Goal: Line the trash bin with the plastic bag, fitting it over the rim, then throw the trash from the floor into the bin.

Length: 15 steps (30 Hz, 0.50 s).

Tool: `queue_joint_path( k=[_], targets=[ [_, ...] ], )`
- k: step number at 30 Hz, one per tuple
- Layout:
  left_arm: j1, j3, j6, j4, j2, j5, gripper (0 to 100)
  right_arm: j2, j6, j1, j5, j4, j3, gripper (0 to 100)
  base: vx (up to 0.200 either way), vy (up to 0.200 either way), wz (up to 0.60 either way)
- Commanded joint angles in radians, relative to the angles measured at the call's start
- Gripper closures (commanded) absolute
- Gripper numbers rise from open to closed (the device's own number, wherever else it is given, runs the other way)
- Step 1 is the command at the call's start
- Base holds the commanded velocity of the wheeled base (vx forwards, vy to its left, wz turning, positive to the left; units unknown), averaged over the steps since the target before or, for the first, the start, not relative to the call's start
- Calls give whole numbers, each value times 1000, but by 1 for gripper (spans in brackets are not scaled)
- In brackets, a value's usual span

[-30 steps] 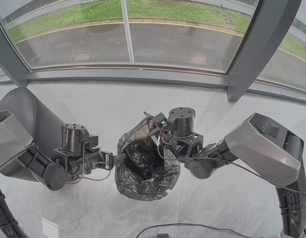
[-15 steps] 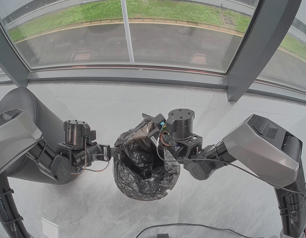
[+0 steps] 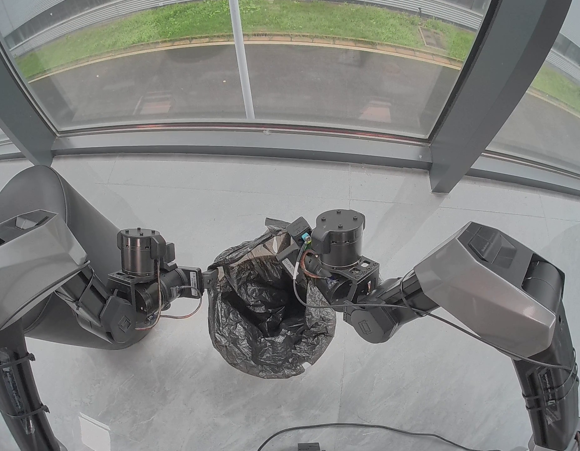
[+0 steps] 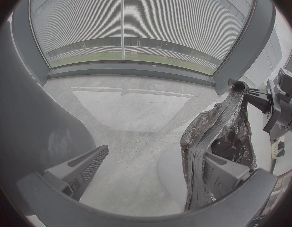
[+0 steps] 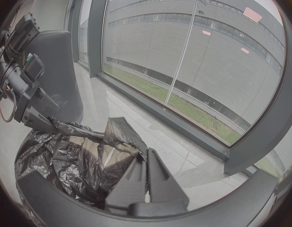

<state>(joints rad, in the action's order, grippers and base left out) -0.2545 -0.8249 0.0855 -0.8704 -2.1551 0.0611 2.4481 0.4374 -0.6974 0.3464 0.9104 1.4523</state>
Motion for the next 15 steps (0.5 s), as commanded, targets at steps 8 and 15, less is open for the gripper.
queue_joint_path(
  k=[8,15],
  targets=[
    [7,1,0,-4,-19,0,0,9,-2,-4,2,-5,2,100,0,0,0],
    [11,3,3,-4,-17,-3,0,15,-5,1,3,-10,11,100,0,0,0]
  ],
)
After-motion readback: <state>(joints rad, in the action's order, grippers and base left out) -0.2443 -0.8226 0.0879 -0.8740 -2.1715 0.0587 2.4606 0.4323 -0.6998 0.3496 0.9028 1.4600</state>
